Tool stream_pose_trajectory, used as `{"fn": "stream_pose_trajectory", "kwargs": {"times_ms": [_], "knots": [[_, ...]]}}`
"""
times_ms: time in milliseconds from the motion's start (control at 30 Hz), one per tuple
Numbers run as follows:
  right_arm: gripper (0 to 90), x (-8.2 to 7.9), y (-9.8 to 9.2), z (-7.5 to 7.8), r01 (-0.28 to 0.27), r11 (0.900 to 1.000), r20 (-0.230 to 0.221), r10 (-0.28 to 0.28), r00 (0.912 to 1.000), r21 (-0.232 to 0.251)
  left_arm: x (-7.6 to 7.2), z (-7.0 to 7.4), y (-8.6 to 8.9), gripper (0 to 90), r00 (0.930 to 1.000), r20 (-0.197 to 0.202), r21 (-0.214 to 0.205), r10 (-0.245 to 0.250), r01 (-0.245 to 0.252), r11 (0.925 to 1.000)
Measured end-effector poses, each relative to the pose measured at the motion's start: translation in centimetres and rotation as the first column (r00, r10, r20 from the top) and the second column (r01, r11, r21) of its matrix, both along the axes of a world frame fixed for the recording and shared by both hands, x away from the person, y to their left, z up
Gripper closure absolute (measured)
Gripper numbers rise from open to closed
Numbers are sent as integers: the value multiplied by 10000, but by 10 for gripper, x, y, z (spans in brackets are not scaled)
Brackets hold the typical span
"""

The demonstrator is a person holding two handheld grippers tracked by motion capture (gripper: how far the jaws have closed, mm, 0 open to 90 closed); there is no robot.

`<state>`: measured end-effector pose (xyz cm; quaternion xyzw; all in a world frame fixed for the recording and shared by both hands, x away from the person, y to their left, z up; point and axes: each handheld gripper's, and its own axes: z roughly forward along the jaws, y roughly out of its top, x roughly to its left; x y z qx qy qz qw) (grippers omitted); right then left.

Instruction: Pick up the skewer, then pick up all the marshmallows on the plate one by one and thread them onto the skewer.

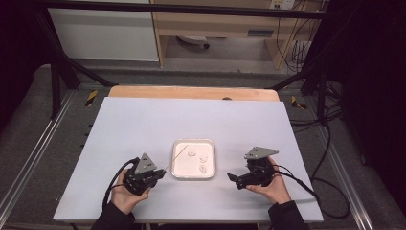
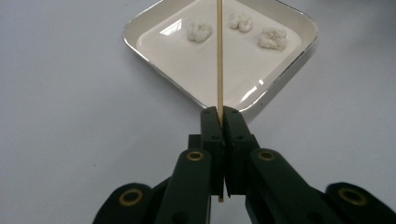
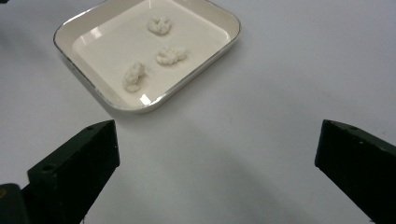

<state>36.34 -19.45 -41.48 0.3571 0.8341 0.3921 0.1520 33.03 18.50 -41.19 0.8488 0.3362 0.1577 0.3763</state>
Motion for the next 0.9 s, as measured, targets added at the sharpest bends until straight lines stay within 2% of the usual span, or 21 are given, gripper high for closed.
{"fn": "stream_pose_trajectory", "kwargs": {"times_ms": [167,233,533,767,900], "knots": [[5,6,13,4,-21,9999,-38,21,10000,120,-4,-3,9,885,9997,154,-190,180,-177,9997],[6,11,23,4,56,9994,-76,-53,10000,342,-5,-4,12,884,9996,168,-253,227,-223,9994],[6,29,56,2,251,9985,-204,-241,9995,489,-8,-9,25,884,9985,180,-660,517,-504,9965],[7,41,75,1,332,9978,-301,-315,9991,581,-9,-13,35,884,9964,191,-906,828,-808,9926],[24,51,95,-2,234,9993,-292,-225,9993,306,-9,-12,36,884,9953,276,-1034,928,-895,9906]]}}
